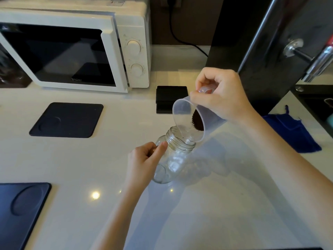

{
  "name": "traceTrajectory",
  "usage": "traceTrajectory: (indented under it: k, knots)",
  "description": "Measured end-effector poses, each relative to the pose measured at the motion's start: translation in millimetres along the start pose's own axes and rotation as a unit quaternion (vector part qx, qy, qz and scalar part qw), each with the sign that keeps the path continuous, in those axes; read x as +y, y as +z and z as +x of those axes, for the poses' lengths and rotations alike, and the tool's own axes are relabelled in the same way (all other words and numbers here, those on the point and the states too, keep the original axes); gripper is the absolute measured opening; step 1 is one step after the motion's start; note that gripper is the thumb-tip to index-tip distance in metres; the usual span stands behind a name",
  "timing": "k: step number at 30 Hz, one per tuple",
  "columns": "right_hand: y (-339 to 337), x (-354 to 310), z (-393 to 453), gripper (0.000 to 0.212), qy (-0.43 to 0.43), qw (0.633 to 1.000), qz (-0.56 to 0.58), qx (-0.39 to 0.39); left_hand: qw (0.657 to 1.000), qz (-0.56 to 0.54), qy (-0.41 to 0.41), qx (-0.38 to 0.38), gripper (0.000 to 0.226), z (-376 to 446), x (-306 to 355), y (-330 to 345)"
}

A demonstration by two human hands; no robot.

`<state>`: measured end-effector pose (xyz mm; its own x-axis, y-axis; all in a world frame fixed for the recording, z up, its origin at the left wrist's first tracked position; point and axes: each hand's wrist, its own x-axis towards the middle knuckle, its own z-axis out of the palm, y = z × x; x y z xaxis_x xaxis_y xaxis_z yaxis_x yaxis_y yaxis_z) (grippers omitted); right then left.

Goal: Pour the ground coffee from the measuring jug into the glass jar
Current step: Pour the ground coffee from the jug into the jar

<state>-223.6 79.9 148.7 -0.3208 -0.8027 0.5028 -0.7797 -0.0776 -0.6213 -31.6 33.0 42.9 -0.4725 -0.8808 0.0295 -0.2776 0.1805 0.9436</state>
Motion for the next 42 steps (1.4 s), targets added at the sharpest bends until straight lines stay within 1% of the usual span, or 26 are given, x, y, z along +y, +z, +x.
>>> traceTrajectory:
  k: [7, 10, 13, 15, 18, 20, 26, 31, 36, 42]
  knots:
    - [4, -6, 5, 0.012, -0.047, 0.997, -0.064, -0.010, 1.000, 0.014, -0.006, -0.003, 0.050, 6, 1, 2]
    - [5, -9, 7, 0.014, -0.060, 0.996, -0.064, -0.017, 1.000, 0.015, -0.004, -0.003, 0.049, 9, 2, 2]
    - [7, -10, 8, 0.016, -0.073, 0.991, -0.107, -0.023, 1.000, 0.020, -0.004, -0.004, 0.049, 10, 2, 3]
    - [7, -11, 8, 0.016, -0.069, 0.993, -0.092, -0.026, 1.000, 0.020, -0.003, -0.005, 0.050, 11, 2, 3]
    - [10, -11, 8, 0.016, -0.083, 0.989, -0.115, -0.027, 1.000, 0.016, -0.004, -0.006, 0.054, 11, 3, 2]
    - [10, -11, 8, 0.016, -0.081, 0.990, -0.111, -0.031, 1.000, 0.015, -0.005, -0.008, 0.055, 11, 3, 2]
    - [11, -11, 6, 0.015, -0.085, 0.989, -0.114, -0.034, 1.000, 0.016, -0.001, -0.009, 0.051, 11, 4, 1]
    - [10, -14, 6, 0.014, -0.090, 0.988, -0.121, -0.036, 1.000, 0.018, 0.001, -0.010, 0.055, 10, 5, 2]
    - [12, -15, 6, 0.013, -0.089, 0.988, -0.120, -0.038, 1.000, 0.016, 0.003, -0.007, 0.050, 10, 4, 2]
    - [12, -17, 6, 0.013, -0.095, 0.987, -0.124, -0.036, 1.000, 0.014, 0.000, -0.002, 0.050, 11, 3, 2]
